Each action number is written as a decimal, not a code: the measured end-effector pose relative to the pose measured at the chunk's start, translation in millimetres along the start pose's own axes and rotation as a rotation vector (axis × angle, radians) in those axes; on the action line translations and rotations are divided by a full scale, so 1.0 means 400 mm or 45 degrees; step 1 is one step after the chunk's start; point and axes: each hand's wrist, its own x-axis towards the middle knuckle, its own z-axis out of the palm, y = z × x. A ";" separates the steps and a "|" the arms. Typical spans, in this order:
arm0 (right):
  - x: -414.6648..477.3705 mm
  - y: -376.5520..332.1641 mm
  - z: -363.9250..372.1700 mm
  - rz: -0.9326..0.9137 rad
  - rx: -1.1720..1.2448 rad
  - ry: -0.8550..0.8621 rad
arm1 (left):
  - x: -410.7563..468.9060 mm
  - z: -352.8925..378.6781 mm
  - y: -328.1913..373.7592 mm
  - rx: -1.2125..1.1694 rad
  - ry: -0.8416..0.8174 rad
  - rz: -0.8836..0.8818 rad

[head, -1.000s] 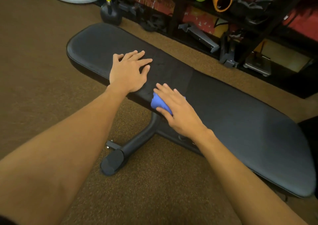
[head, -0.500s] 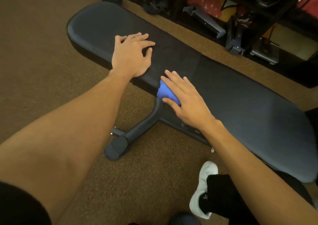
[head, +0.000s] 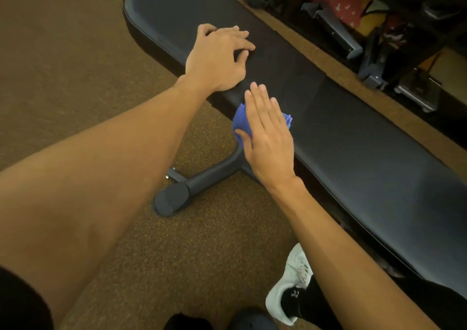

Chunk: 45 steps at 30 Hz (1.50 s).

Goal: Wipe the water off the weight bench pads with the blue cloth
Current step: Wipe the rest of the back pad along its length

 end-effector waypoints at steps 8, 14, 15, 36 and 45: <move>-0.101 0.056 -0.017 0.060 -0.073 0.029 | -0.002 -0.048 -0.072 -0.237 0.015 0.019; -0.031 -0.030 0.025 0.126 -0.046 0.103 | -0.001 -0.042 -0.055 -0.368 0.117 -0.109; 0.002 -0.049 0.037 0.085 -0.032 0.106 | -0.001 -0.043 -0.058 -0.370 0.128 -0.127; 0.053 -0.025 -0.013 0.206 0.382 -0.069 | 0.009 -0.031 -0.065 -0.281 0.026 -0.124; 0.058 0.049 -0.092 0.385 0.250 -0.123 | 0.037 -0.064 -0.049 -0.293 -0.043 -0.255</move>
